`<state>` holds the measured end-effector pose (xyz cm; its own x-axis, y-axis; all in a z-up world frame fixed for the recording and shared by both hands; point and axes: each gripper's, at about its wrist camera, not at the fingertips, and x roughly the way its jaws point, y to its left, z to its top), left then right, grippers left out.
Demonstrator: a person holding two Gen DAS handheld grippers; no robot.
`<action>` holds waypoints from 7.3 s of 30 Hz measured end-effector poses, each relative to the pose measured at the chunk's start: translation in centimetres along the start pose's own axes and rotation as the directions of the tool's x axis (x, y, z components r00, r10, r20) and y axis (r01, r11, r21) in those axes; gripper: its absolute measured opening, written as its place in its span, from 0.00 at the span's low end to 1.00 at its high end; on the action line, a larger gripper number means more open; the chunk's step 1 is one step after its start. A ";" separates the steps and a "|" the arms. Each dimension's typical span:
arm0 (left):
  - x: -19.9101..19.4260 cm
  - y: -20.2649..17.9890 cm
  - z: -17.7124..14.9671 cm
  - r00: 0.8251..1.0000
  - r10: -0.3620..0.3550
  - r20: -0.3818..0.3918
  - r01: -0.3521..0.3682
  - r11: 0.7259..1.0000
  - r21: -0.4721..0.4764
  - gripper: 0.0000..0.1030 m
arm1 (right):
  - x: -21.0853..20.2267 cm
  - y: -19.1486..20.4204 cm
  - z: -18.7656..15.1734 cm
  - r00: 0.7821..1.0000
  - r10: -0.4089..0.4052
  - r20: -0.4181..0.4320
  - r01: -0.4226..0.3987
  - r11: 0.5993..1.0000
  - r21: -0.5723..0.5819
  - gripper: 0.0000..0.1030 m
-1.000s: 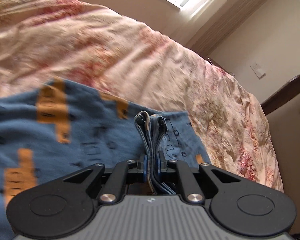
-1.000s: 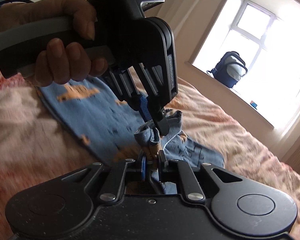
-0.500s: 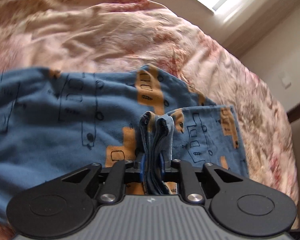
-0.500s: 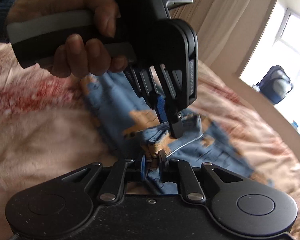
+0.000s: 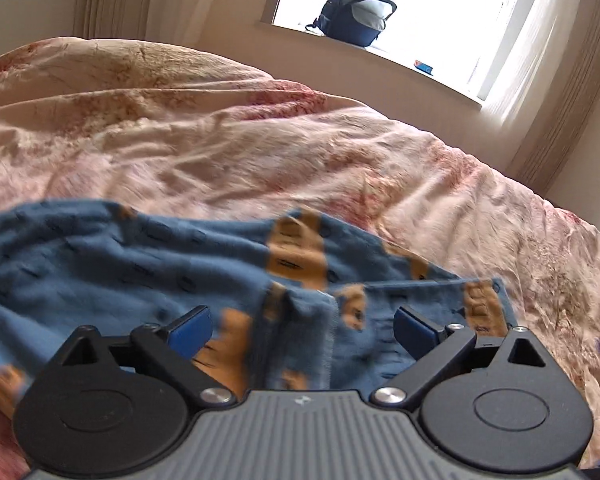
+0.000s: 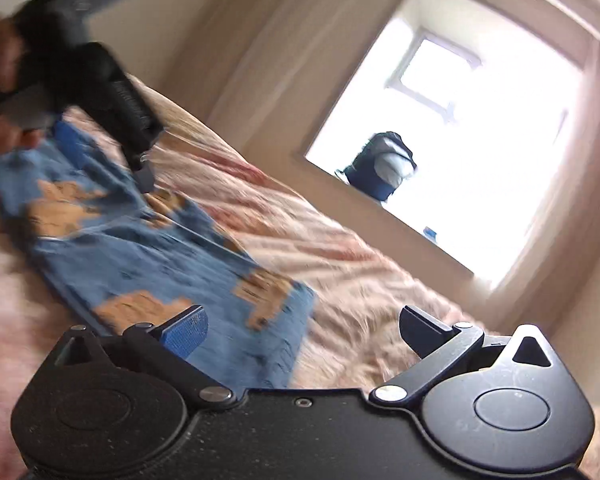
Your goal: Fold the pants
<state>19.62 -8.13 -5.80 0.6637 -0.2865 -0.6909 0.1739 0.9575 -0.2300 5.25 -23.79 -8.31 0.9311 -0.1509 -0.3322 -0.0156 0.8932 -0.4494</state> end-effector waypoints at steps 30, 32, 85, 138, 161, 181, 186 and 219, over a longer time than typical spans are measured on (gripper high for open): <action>2.7 1.1 -1.4 0.966 0.219 0.138 -0.242 0.951 0.190 1.00 | 11.0 -0.9 0.3 0.991 0.100 0.083 -0.081 0.973 -0.216 0.99; 2.6 1.4 -1.1 0.971 0.198 0.132 -0.221 0.957 0.190 1.00 | 12.5 -2.9 0.1 0.999 0.026 0.027 -0.023 0.993 -0.117 0.99; -9.0 17.3 -4.4 0.976 0.213 0.051 -0.189 0.938 -0.289 1.00 | 9.5 4.3 6.8 0.941 0.334 -0.057 -0.337 0.939 -0.071 0.99; -5.5 25.3 -4.2 0.978 -0.078 0.195 0.173 0.824 -0.539 0.23 | 23.9 16.3 20.5 0.395 0.885 -0.246 -0.887 0.437 0.149 0.31; -6.2 23.5 -3.5 0.983 0.003 0.186 0.079 0.898 -0.433 0.22 | 6.8 9.4 7.0 0.948 0.251 -0.195 -0.287 0.939 -0.187 0.99; -13.6 5.8 0.1 0.923 -0.003 0.384 -0.049 0.991 0.126 0.17 | 1.0 3.0 3.8 0.979 0.204 0.024 -0.201 0.975 -0.097 0.99; -12.9 -2.6 0.2 0.931 -0.086 0.354 -0.025 0.955 0.297 0.17 | 0.4 -1.6 1.7 0.992 0.120 0.043 -0.118 0.992 -0.039 0.99; -4.0 -13.9 -11.3 0.985 -0.094 0.142 -0.009 0.804 0.594 0.32 | 8.0 -11.9 -0.3 0.792 0.608 0.050 -0.576 0.718 0.391 0.78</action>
<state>6.34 -20.66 -7.61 0.7408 -0.3677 -0.5621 0.5663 0.7920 0.2283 12.81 -35.77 -5.91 0.7464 0.4449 -0.4949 -0.4047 0.8938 0.1932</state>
